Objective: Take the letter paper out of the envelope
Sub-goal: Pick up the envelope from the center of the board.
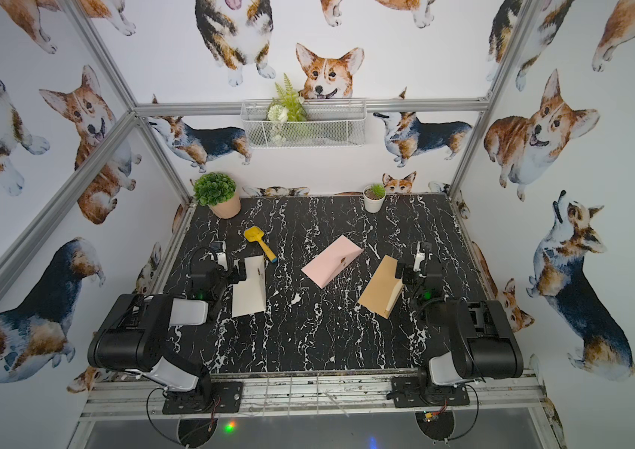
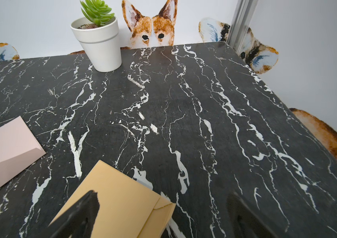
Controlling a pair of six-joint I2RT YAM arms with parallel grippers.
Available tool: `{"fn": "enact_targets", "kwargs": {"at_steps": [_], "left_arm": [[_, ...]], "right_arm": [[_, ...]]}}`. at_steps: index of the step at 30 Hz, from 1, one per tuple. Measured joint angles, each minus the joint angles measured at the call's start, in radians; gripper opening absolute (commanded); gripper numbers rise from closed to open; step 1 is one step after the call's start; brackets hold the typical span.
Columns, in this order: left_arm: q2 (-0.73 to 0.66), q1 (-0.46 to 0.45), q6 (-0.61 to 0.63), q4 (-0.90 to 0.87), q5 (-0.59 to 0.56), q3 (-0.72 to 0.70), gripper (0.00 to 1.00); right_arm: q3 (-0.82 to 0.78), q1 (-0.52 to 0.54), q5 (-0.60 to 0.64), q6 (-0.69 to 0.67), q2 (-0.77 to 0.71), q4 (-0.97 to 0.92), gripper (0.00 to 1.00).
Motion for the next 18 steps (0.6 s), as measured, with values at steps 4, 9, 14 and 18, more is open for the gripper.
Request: {"fn": "enact_targets", "kwargs": {"at_steps": [4, 9, 14, 18], "left_arm": [[0.0, -0.003, 0.0, 0.0, -0.003, 0.0, 1.0], [-0.065, -0.034, -0.003, -0.008, -0.107, -0.031, 0.98], [-0.275, -0.184, 0.035, -0.12, -0.243, 0.019, 0.96], [-0.471, -0.294, -0.021, -0.254, -0.272, 0.088, 0.94]], "right_arm": [[-0.05, 0.063, 0.141, 0.005, -0.024, 0.048, 0.85], [-0.012, 0.051, 0.206, 0.005, -0.013, 0.045, 0.9], [0.015, -0.005, 0.19, 0.034, -0.029, 0.017, 0.94], [0.06, 0.02, 0.187, 0.036, -0.082, -0.119, 0.93]]}}
